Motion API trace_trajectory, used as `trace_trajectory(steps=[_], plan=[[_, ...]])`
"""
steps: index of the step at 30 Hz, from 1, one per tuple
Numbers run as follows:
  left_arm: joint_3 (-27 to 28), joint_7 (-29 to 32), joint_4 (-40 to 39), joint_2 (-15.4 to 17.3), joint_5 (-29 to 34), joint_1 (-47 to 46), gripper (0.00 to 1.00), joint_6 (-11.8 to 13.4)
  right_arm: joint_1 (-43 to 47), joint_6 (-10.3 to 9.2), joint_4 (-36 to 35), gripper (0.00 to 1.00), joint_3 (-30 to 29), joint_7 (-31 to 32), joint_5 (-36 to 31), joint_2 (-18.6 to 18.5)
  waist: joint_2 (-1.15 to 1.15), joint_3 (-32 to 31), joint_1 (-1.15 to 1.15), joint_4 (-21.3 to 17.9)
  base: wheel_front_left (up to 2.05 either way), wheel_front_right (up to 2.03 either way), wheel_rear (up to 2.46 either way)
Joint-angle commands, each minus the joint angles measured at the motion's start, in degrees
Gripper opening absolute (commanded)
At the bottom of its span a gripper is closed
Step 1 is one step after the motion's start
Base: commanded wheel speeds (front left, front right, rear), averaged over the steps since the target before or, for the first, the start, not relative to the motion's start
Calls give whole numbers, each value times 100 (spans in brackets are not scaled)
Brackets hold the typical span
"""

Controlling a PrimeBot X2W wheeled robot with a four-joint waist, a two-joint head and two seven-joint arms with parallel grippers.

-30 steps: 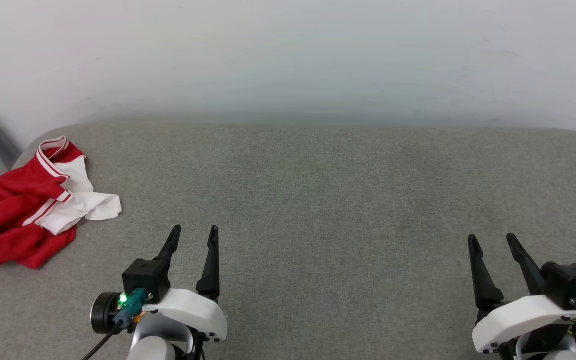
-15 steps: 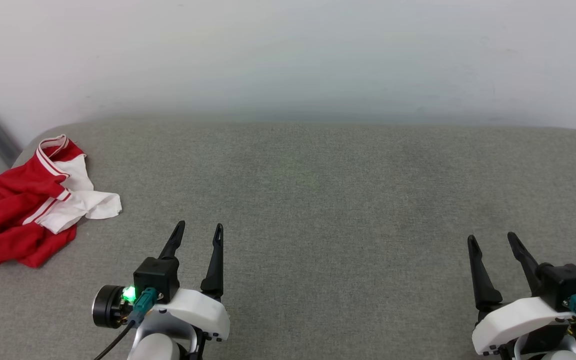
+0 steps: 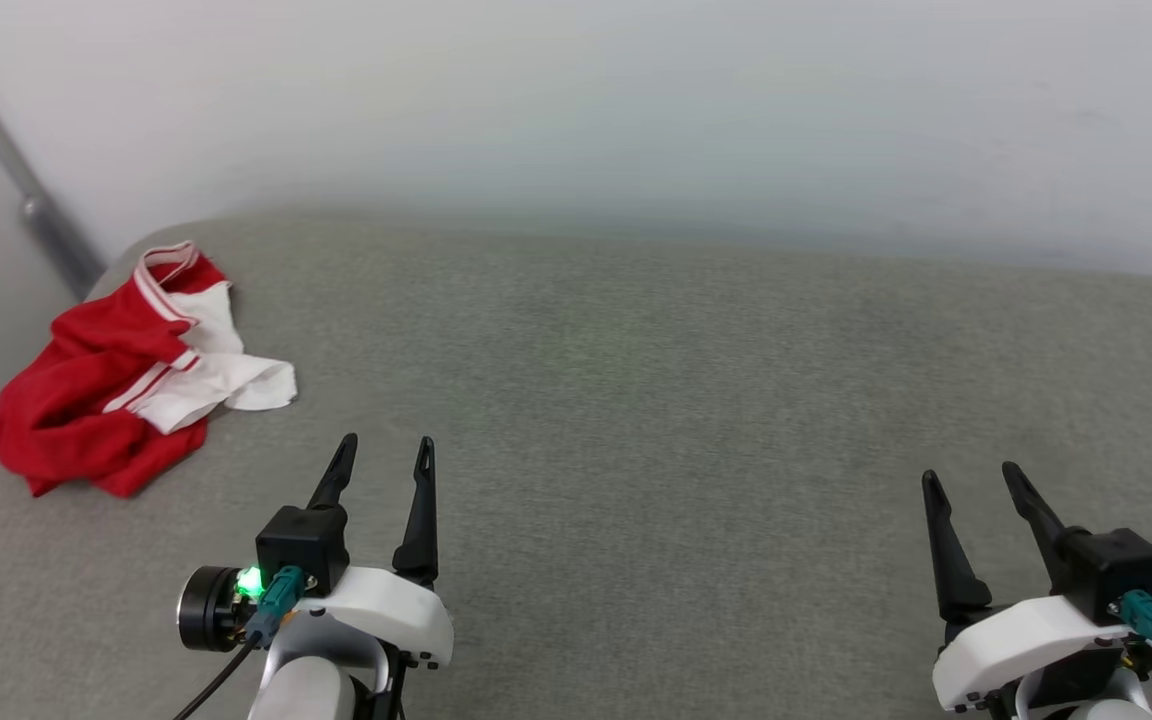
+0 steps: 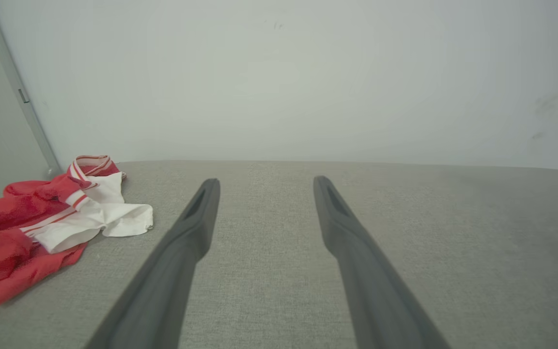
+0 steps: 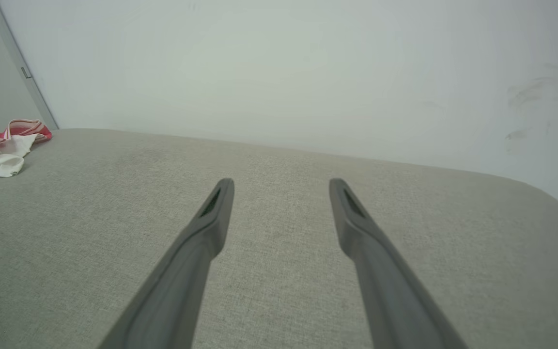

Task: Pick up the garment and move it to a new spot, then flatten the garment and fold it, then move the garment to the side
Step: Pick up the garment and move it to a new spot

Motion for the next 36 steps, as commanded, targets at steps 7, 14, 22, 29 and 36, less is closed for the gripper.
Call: trace_trajectory(steps=[7,14,22,29,36], plan=[[145,-15,83,27,-90,-87,100,89,-101,-4,1,100,272,-36,120,13,0,45,0,736,0,0,0],[359,-15,104,109,-122,-51,100,153,-213,-4,-18,100,518,-18,153,13,0,93,0,1483,0,0,0],[510,-15,103,145,-122,65,100,181,-271,-4,-94,100,644,31,163,12,0,108,0,2135,0,0,0],[527,-15,85,135,-89,61,100,156,-292,-4,-162,100,665,76,131,12,0,136,0,2391,0,0,0],[519,-15,75,214,-51,-155,100,61,-350,-4,-224,100,659,135,64,12,0,284,0,2378,0,0,0]])
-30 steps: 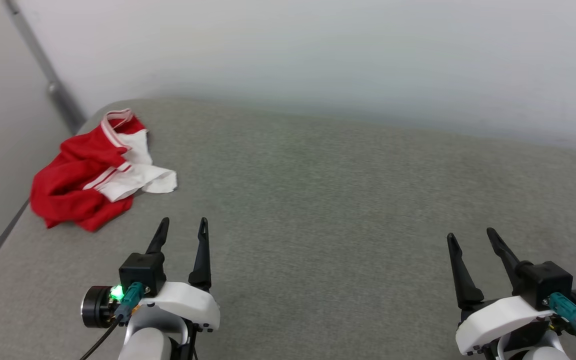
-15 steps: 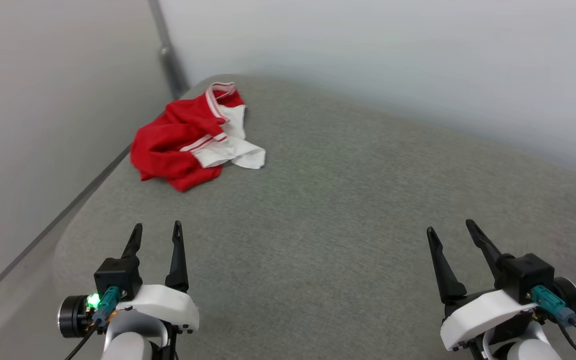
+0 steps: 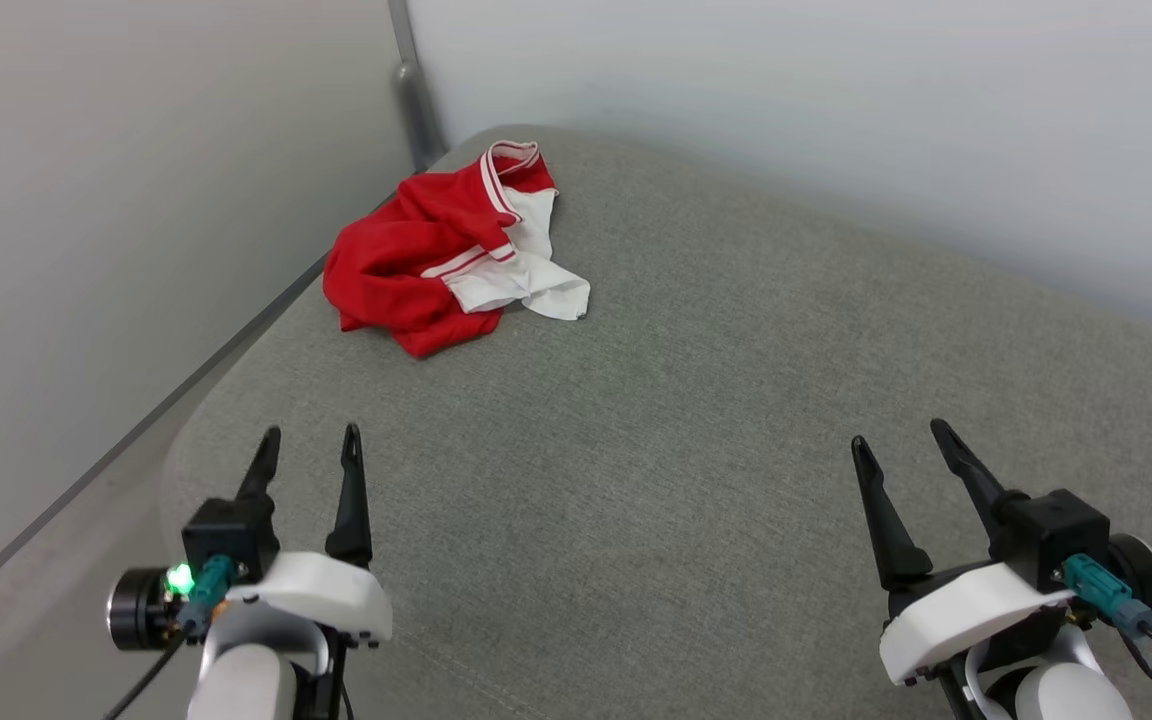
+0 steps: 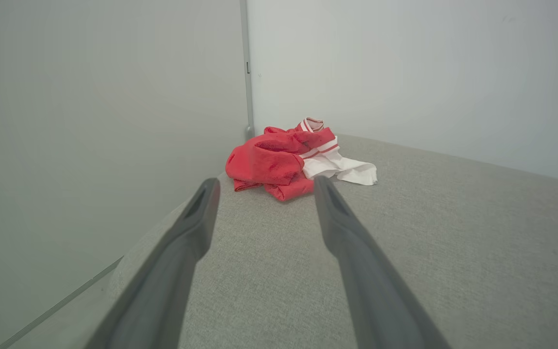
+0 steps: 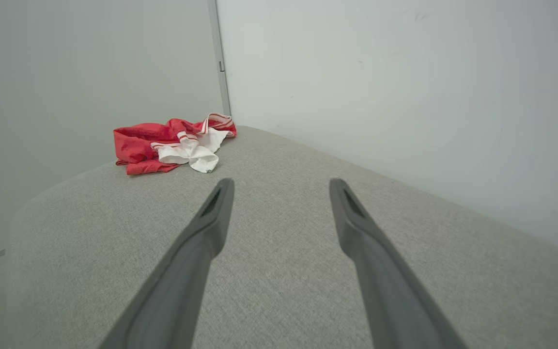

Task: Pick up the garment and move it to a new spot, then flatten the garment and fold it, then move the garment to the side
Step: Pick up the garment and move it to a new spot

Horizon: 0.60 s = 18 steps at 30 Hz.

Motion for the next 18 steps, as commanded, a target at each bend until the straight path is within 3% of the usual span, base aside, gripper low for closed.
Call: trace_trajectory(steps=[1,7,12,18], plan=[[-2,-14,-62,49,-7,-183,100,-43,-88,-4,-44,100,-6,19,-65,9,0,95,0,-63,0,0,0],[43,30,29,200,-142,-786,100,-280,-255,-4,-169,100,-20,135,-155,8,0,415,0,-304,0,0,0],[178,319,69,574,-229,-1894,100,-420,-518,-4,-377,100,21,315,-434,7,0,928,0,-657,0,0,0],[411,1200,349,1186,-534,-3174,100,-586,-882,-4,-677,100,48,477,-666,-8,0,1689,0,-1148,0,0,0]])
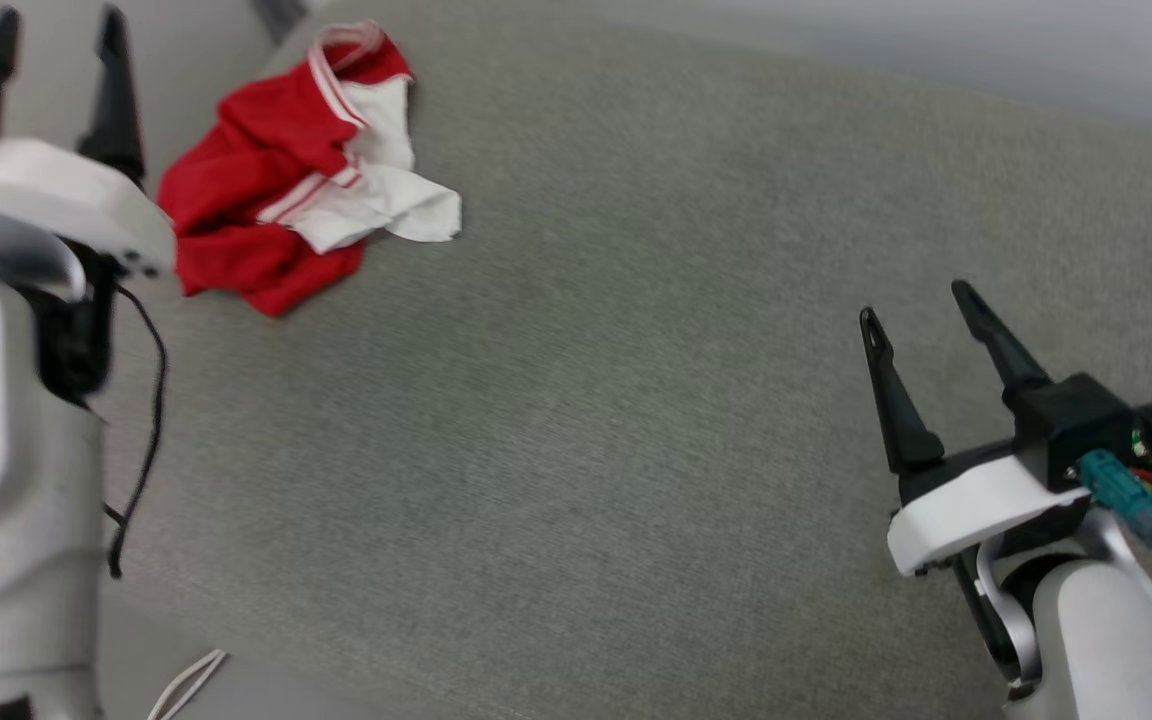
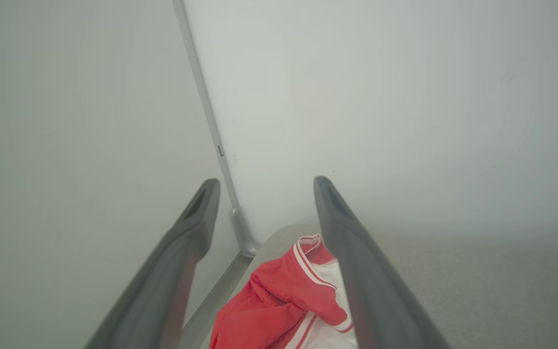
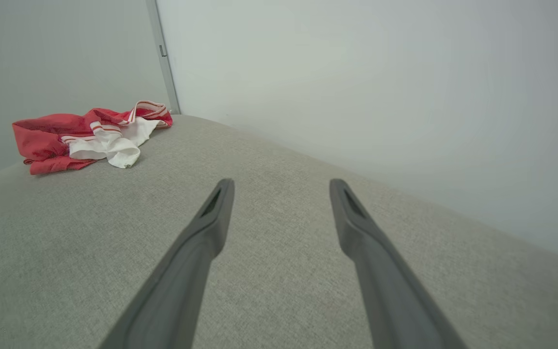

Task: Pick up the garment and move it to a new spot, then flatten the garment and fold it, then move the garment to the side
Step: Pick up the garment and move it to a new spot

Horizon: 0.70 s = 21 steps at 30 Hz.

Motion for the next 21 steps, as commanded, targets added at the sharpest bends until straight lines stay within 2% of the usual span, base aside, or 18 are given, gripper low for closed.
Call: trace_trajectory(steps=[1,7,11,16,21], plan=[[-10,90,53,17,-40,-136,100,-20,-114,-4,-52,100,-6,13,-25,-23,0,519,0,-402,0,0,0],[-154,1663,942,773,-450,-1018,100,-174,-452,-4,-331,100,-39,122,-153,-123,0,1290,0,-712,0,0,0],[-379,2542,1421,1177,-1020,-1355,100,-194,-637,-4,-492,100,-43,160,-277,-166,0,1773,0,-885,0,0,0],[-591,3120,1743,1637,-1890,-1571,100,-195,-849,-4,-672,100,-34,224,-305,-245,0,2336,0,-1043,0,0,0],[-674,3462,2226,1807,-2513,-1598,100,-191,-907,-4,-838,100,-60,293,-334,-310,0,2660,0,-1121,0,0,0]])
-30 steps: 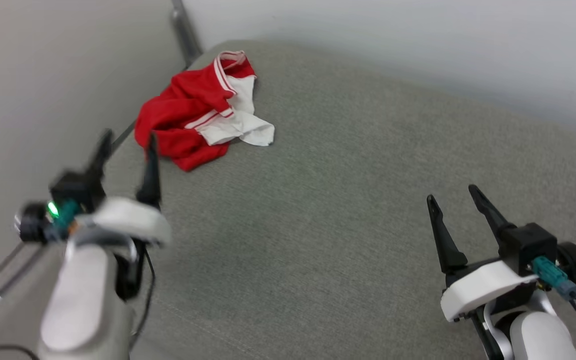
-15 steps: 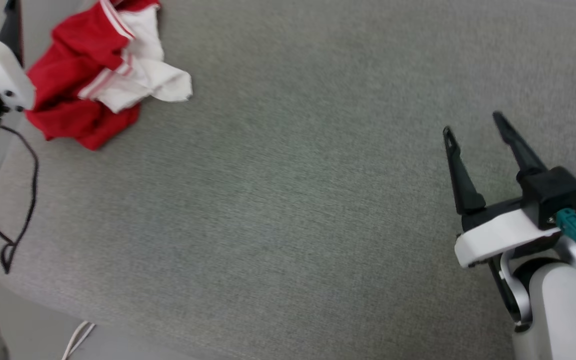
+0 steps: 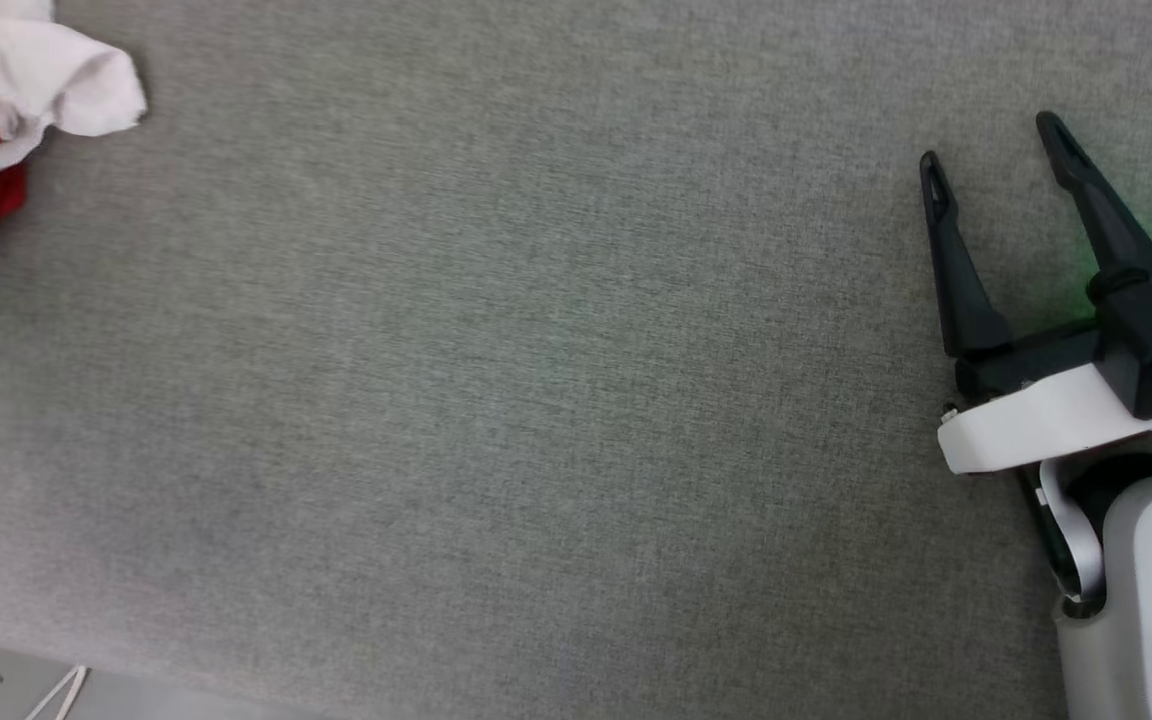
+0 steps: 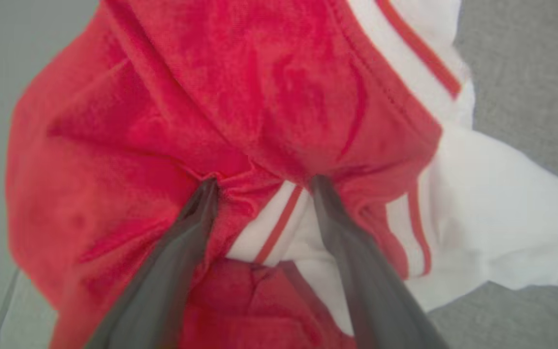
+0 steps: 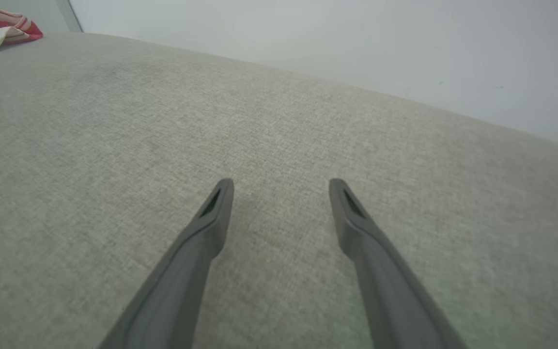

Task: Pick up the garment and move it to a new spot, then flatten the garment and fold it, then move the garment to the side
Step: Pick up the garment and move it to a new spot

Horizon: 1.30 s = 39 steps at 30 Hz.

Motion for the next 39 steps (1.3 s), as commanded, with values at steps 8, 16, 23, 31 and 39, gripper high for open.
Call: trace_trajectory(steps=[8,16,23,31,39], plan=[[-205,170,746,-166,-480,195,0,11,3,-5,-124,100,-50,79,-67,-27,0,210,-1,-170,0,0,0],[-217,-1044,1020,161,-158,-360,0,116,92,-5,-31,100,-50,-40,23,59,0,-290,-1,-172,0,0,0],[-389,-2231,1220,234,279,-679,0,349,362,-5,368,100,-163,-282,206,207,0,-1266,-1,-212,0,0,0],[-612,-3283,1097,35,537,-870,0,255,838,-5,739,100,-315,-465,443,289,0,-2452,-1,-405,0,0,0],[-900,-4045,635,-449,745,-553,0,361,1408,-5,885,100,-527,-474,826,291,0,-3320,-1,-724,0,0,0]])
